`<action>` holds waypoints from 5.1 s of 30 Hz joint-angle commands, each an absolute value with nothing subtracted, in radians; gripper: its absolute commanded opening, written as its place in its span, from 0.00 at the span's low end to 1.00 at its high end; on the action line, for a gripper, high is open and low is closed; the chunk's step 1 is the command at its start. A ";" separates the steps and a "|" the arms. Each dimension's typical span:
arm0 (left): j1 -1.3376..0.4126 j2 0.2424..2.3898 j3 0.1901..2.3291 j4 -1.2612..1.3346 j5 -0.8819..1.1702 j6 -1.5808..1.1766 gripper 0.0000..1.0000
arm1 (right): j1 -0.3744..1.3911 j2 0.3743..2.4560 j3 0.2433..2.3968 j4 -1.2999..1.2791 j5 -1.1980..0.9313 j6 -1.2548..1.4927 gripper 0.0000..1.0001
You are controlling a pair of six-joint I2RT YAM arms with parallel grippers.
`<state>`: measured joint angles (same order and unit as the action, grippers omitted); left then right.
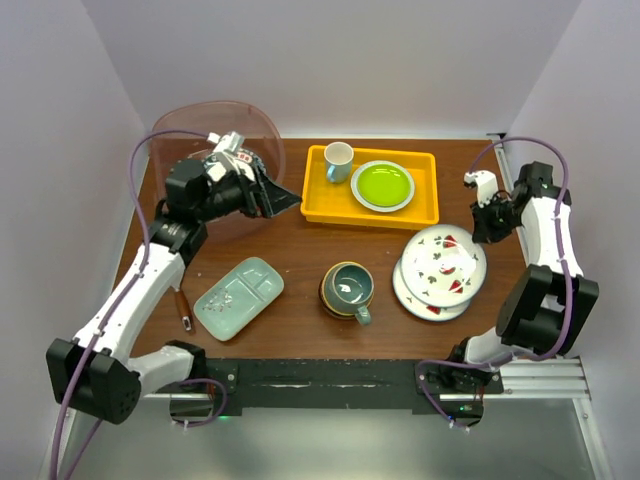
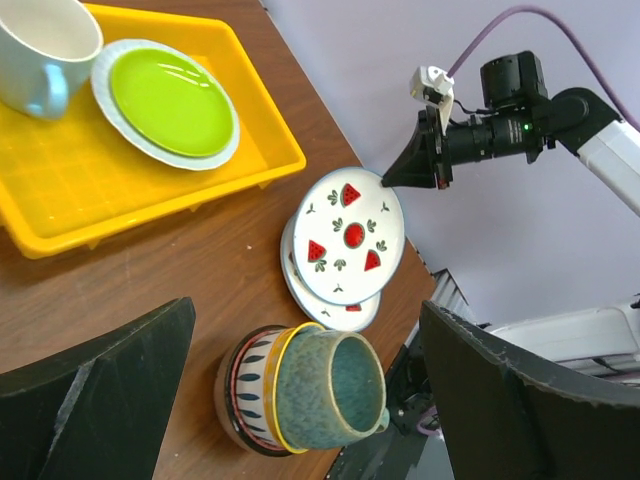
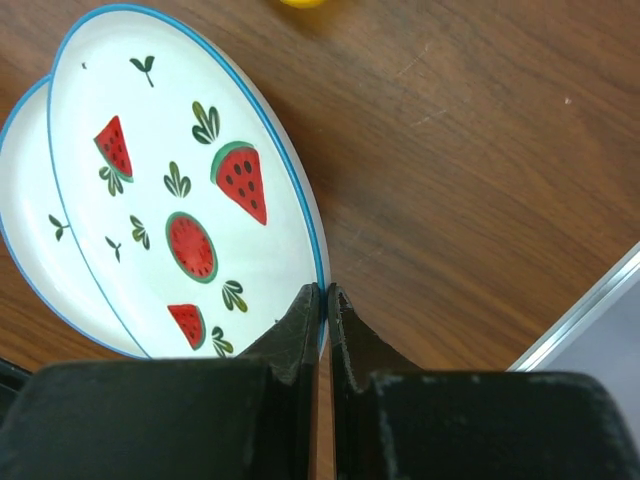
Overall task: Place the mixed dishes into the plastic bin
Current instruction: Pick up the plate at the center of the board, then place the plate in the plastic bin.
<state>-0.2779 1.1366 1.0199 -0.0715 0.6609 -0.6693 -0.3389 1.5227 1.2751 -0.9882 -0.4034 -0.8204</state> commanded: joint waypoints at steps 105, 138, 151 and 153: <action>-0.824 2.057 1.486 0.678 0.680 -0.412 0.00 | -0.209 1.163 1.328 -0.931 -0.704 -0.835 0.00; -0.347 1.114 0.917 0.393 0.522 -0.741 0.00 | -0.213 1.247 1.592 -0.923 -0.953 -0.385 0.98; -0.310 1.023 0.910 0.338 0.466 -0.733 0.00 | -0.218 1.236 1.534 -0.904 -0.965 -0.376 0.98; -0.308 1.016 0.916 0.325 0.459 -0.730 0.00 | -0.221 1.235 1.531 -0.904 -0.965 -0.376 0.98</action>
<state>-0.3206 1.0706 0.8852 0.2207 0.4885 -0.6968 -0.2153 1.2663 1.5379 -0.9379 -0.9356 -0.3901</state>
